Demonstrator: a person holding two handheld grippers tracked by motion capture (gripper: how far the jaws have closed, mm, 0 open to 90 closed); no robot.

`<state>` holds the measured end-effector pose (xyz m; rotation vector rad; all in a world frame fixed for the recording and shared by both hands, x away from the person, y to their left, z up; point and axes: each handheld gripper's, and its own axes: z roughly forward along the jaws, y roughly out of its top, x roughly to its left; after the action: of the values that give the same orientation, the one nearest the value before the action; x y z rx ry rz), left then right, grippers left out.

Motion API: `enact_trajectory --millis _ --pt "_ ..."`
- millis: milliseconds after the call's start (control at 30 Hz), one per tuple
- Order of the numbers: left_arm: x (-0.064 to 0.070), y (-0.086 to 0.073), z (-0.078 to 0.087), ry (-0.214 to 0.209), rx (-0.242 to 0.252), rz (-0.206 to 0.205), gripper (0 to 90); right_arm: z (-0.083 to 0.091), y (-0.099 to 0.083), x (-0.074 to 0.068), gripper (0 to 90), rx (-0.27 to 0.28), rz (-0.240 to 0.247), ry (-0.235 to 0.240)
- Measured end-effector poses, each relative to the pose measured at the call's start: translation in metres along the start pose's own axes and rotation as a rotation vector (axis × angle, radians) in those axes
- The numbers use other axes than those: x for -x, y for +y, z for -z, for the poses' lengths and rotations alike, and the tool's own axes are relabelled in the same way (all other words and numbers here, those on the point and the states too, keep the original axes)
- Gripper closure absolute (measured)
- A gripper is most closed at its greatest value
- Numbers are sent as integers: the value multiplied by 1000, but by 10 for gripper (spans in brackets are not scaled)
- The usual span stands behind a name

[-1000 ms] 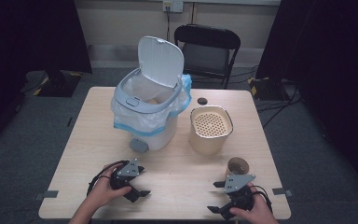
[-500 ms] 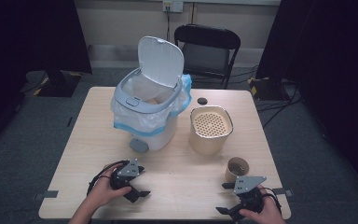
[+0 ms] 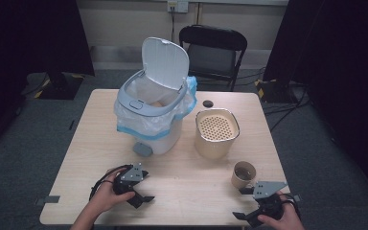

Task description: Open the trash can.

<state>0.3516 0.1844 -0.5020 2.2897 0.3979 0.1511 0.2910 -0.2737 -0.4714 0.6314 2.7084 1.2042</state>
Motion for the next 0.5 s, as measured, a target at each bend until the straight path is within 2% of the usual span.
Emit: enact_trajectory --millis 233,400,500 --pt "0 0 0 -3 1 -2 60 6 -9 4 152 -19 -17 -25" --pt "0 0 0 -4 1 -2 58 13 -16 12 154 -8 -45 -53" --pt "0 0 0 -4 0 -2 58 16 -18 14 153 -9 -46 -70"
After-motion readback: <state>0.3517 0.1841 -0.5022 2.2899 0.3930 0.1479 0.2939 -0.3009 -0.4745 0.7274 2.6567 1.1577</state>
